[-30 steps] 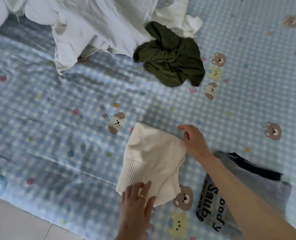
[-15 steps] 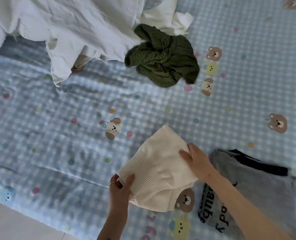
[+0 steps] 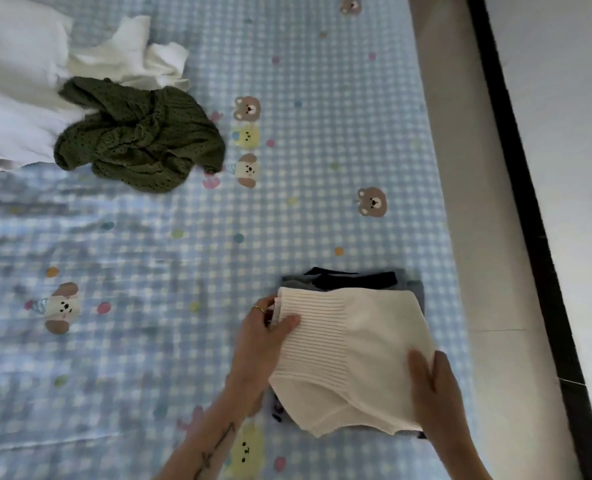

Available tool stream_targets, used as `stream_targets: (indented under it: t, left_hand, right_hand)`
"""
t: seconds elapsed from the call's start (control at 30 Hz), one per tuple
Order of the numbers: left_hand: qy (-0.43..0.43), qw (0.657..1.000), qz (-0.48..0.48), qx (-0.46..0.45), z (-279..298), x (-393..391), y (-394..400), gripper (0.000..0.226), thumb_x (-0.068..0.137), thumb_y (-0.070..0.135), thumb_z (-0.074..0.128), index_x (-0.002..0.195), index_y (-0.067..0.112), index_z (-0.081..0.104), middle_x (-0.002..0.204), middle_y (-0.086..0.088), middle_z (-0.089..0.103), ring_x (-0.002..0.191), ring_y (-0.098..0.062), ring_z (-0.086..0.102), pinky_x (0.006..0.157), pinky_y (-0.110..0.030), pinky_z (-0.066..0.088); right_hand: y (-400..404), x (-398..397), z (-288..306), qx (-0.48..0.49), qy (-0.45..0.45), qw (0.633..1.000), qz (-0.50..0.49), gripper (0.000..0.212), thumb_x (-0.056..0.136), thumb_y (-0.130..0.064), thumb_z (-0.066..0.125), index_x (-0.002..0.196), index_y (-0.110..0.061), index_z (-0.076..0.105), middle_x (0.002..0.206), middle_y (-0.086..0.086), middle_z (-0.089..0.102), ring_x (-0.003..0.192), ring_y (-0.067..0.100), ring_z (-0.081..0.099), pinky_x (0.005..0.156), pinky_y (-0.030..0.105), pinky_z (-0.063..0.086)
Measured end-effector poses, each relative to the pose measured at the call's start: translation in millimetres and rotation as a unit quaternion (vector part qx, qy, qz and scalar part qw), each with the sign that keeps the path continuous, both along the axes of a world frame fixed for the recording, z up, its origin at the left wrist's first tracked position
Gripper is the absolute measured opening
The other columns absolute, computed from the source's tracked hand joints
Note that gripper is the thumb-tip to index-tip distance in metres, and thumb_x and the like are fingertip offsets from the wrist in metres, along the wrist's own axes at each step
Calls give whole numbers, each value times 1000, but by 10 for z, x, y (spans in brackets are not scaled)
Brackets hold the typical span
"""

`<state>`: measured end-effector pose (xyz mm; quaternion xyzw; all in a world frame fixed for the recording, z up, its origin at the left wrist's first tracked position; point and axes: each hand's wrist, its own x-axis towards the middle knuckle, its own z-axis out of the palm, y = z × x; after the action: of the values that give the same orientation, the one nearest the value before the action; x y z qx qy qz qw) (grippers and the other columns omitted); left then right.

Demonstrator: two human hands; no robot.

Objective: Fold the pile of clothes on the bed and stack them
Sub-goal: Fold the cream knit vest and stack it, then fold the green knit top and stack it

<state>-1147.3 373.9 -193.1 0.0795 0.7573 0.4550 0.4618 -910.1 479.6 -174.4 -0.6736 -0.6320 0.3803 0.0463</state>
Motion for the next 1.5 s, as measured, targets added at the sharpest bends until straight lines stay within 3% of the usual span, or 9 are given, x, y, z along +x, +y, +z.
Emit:
stream_targets:
  t: [0.1,0.2,0.47,0.63,0.83,1.17,1.33,1.43,1.5]
  left_hand:
    - [231,966,-100,-53,-167,291,193,50,87,17,65,133,9,47,131,-9,54,121,-28,52,99,-43,45]
    - [450,846,-285,2,-384,610,77,43,91,21,51,131,4,53,142,-19,44,129,-35,46,103,-45,43]
    - [434,759,-473,-112,-655,678,31,59,92,40,30,141,10,38,151,-13,31,140,-29,30,107,-43,21]
    - [395,796,-449,-94,-376,488,34,47,89,36,39,127,18,59,142,-3,47,128,-18,49,103,-36,44]
    - [311,897,-233,-209,-126,-693,-685,40,100,34,36,139,26,39,139,10,46,129,-6,41,105,-22,31]
    - [352,902,-110,-226,-69,-2988,-1262,36,96,24,47,131,18,51,128,2,59,119,-14,53,100,-26,38]
    - [383,888,-182,-179,-258,-3790,-1225,39,98,27,45,136,20,45,136,5,51,126,-12,45,103,-25,34]
    - [413,875,-229,-107,-402,-4043,-1109,43,96,25,48,138,19,44,138,4,49,128,-14,42,104,-26,34]
    - [442,851,-278,-50,-501,-4063,-962,48,93,21,53,140,15,42,142,-2,46,132,-18,39,107,-28,33]
  right_hand:
    - [22,243,-129,54,-82,994,41,29,92,-22,57,117,-10,48,115,9,51,105,36,53,77,42,45]
    - [22,287,-324,178,-150,948,217,61,93,-28,53,147,-12,29,152,12,28,136,29,31,107,47,33]
    - [145,180,-662,111,-188,910,352,60,97,-46,18,148,-14,24,156,9,21,144,27,22,112,46,24]
    - [139,-79,-377,129,-137,936,297,71,99,-48,10,130,-2,54,141,14,47,133,26,37,107,43,25]
    - [87,-1538,-114,115,22,937,330,42,95,-24,51,136,-13,48,146,1,40,130,19,45,97,32,44]
    - [-19,-4594,-443,150,46,861,484,48,99,-22,43,142,-4,35,143,13,42,133,24,41,103,30,35]
    - [76,-5498,-917,197,-141,787,567,64,96,-24,51,148,-7,18,154,10,24,146,22,12,119,35,11]
    - [113,-5623,-983,226,-228,742,588,32,93,-20,51,124,-14,49,122,6,56,133,24,38,119,41,1]
    - [25,-5477,-902,269,-169,742,590,9,94,-17,51,96,-13,59,90,2,62,97,22,60,118,40,17]
